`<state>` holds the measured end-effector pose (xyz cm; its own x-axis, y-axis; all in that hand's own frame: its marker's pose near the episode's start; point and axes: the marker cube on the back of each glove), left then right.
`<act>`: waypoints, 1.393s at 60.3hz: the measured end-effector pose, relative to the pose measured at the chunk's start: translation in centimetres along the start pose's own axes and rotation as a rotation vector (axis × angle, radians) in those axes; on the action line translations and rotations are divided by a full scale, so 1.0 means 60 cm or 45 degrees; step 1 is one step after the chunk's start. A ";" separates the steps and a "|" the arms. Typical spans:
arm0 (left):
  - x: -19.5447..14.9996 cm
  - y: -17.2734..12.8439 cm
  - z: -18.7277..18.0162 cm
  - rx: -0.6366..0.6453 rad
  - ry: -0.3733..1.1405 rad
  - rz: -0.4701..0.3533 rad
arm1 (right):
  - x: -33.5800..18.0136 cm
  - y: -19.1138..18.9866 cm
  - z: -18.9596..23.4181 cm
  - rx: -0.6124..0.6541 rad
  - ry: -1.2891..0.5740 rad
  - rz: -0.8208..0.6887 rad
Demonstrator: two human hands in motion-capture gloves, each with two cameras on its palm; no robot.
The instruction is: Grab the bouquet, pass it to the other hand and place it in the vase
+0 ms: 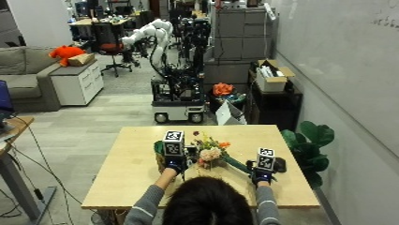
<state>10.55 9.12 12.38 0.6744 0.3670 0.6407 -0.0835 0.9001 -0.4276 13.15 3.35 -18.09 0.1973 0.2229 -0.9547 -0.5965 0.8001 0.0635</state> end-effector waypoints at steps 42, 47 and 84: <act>0.028 -0.029 -0.078 0.128 0.491 0.014 | -0.142 0.026 -0.138 0.068 -1.338 -0.097; 0.055 -0.024 -0.103 0.169 0.727 0.016 | -0.164 0.018 -0.142 0.355 -1.248 -0.073; 0.172 -0.093 -0.146 0.426 1.353 0.034 | -0.361 0.098 -0.139 0.279 -1.661 -0.325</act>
<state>24.42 5.83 15.80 0.9410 0.1435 -0.3065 -0.1929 0.9716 -0.1373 -1.09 -1.42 0.51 0.9470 0.3208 0.0167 -0.3210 0.9430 0.0884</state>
